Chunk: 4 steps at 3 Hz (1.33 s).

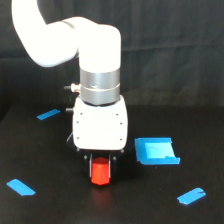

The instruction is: Pick up the red object from the table

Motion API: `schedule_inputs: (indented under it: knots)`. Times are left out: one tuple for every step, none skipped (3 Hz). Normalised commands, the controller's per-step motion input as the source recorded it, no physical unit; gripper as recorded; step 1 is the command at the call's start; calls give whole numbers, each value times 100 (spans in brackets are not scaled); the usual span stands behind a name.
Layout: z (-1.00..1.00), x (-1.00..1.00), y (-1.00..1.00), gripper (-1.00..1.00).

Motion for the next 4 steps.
schedule_inputs:
  knots:
    - [91, -6, 6, -100]
    - [90, -3, 0, -100]
    - [100, 7, 5, -89]
    - [99, 13, 22, -97]
